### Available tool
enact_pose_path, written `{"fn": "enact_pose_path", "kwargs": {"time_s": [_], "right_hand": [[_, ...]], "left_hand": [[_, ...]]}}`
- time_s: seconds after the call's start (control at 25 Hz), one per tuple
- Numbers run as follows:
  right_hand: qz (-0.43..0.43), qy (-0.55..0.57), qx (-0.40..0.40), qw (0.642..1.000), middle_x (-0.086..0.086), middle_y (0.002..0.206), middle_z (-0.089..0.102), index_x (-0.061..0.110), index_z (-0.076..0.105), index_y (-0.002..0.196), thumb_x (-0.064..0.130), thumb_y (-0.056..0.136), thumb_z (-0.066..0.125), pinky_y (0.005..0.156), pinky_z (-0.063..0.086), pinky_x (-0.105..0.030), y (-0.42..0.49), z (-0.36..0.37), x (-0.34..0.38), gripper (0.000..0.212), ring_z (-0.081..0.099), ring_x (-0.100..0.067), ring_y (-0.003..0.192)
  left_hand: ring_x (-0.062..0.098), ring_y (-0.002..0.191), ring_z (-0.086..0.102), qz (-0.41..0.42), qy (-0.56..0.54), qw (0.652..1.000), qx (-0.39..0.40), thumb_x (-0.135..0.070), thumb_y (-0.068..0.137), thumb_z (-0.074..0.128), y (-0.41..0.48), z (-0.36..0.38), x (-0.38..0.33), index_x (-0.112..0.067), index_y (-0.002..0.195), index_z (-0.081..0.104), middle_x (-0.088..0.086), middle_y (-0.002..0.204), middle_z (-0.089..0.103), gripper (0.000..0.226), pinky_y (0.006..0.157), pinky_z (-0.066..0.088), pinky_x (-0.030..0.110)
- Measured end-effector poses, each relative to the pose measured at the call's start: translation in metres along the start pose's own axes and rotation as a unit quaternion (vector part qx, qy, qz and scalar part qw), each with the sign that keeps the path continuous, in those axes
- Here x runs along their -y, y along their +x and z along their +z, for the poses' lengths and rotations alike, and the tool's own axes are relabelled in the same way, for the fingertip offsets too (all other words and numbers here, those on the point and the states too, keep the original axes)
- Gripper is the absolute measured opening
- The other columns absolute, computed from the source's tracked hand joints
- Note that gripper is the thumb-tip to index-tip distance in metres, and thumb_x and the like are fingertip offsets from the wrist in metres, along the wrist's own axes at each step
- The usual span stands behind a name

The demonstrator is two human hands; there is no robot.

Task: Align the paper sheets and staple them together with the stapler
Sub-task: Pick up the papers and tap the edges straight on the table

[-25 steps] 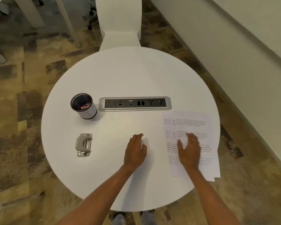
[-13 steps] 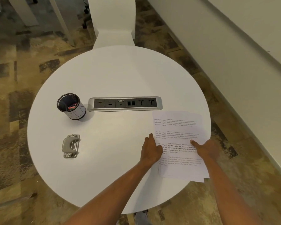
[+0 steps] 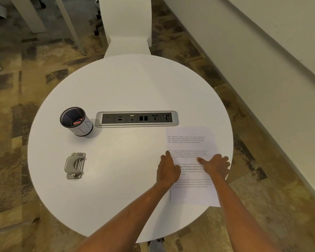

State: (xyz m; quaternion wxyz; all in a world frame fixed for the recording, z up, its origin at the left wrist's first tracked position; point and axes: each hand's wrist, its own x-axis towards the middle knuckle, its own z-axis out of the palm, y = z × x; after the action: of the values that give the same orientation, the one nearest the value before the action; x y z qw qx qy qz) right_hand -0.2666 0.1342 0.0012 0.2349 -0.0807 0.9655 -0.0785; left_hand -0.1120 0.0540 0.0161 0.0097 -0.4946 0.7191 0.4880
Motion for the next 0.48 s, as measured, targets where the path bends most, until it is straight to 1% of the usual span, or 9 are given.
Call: {"fn": "enact_pose_path", "kwargs": {"time_s": [0.16,0.24,0.28,0.32,0.36,0.4,0.44,0.48], "right_hand": [[0.003,0.012,0.012,1.000,-0.023,0.137,0.042,-0.002,0.044,0.129,0.056,0.077,0.072,0.103,0.037,-0.055,-0.001,0.001,0.009,0.083,0.041,-0.042,0.128],[0.006,0.034,0.017,0.999,-0.022,0.134,0.046,-0.002,0.046,0.128,0.059,0.078,0.069,0.102,0.040,-0.055,0.004,0.002,0.008,0.082,0.045,-0.042,0.126],[0.005,0.060,0.030,0.998,-0.022,0.129,0.051,-0.002,0.049,0.125,0.060,0.077,0.069,0.099,0.044,-0.054,0.008,0.001,0.007,0.080,0.050,-0.041,0.121],[0.002,0.106,0.051,0.993,-0.020,0.119,0.058,-0.001,0.055,0.118,0.060,0.075,0.071,0.093,0.049,-0.050,0.012,0.000,0.005,0.076,0.057,-0.039,0.111],[-0.007,0.172,0.079,0.982,-0.018,0.104,0.064,0.000,0.061,0.104,0.061,0.071,0.074,0.082,0.054,-0.045,0.015,-0.003,0.003,0.071,0.064,-0.035,0.096],[-0.018,0.237,0.114,0.965,-0.013,0.084,0.064,0.004,0.062,0.085,0.063,0.064,0.078,0.067,0.053,-0.036,0.017,-0.007,0.001,0.065,0.064,-0.028,0.076],[-0.029,0.281,0.154,0.947,-0.008,0.070,0.060,0.008,0.057,0.069,0.064,0.058,0.079,0.055,0.046,-0.029,0.017,-0.012,-0.001,0.061,0.058,-0.021,0.061],[-0.038,0.304,0.195,0.932,-0.007,0.065,0.059,0.010,0.055,0.065,0.064,0.056,0.080,0.053,0.042,-0.026,0.019,-0.017,-0.003,0.061,0.056,-0.019,0.056]], "left_hand": [[0.033,0.110,0.057,0.003,0.037,0.999,-0.012,-0.017,0.088,0.053,-0.001,0.003,0.001,-0.010,0.132,0.037,0.013,0.124,0.051,0.047,0.088,0.047,0.040],[0.034,0.110,0.057,0.001,0.045,0.999,-0.016,-0.018,0.088,0.052,-0.001,0.004,0.001,-0.008,0.132,0.037,0.013,0.125,0.051,0.047,0.089,0.047,0.043],[0.035,0.110,0.056,0.001,0.045,0.999,-0.017,-0.018,0.088,0.052,-0.001,0.004,0.002,-0.008,0.132,0.037,0.014,0.125,0.051,0.047,0.089,0.046,0.043],[0.034,0.110,0.056,0.001,0.044,0.999,-0.018,-0.018,0.089,0.052,-0.001,0.004,0.002,-0.008,0.131,0.037,0.014,0.125,0.052,0.046,0.089,0.046,0.043],[0.034,0.111,0.056,0.001,0.040,0.999,-0.019,-0.018,0.089,0.052,-0.001,0.003,0.001,-0.007,0.130,0.037,0.014,0.125,0.052,0.045,0.089,0.046,0.042],[0.034,0.111,0.056,0.000,0.034,0.999,-0.019,-0.018,0.089,0.052,-0.001,0.003,0.001,-0.007,0.129,0.038,0.014,0.126,0.052,0.045,0.089,0.046,0.042],[0.033,0.113,0.055,0.000,0.027,0.999,-0.020,-0.018,0.089,0.053,-0.001,0.002,0.002,-0.007,0.129,0.038,0.014,0.127,0.053,0.045,0.091,0.046,0.043],[0.033,0.114,0.055,0.000,0.021,1.000,-0.020,-0.018,0.089,0.053,-0.001,0.002,0.002,-0.007,0.130,0.039,0.014,0.128,0.053,0.045,0.092,0.046,0.043]]}}
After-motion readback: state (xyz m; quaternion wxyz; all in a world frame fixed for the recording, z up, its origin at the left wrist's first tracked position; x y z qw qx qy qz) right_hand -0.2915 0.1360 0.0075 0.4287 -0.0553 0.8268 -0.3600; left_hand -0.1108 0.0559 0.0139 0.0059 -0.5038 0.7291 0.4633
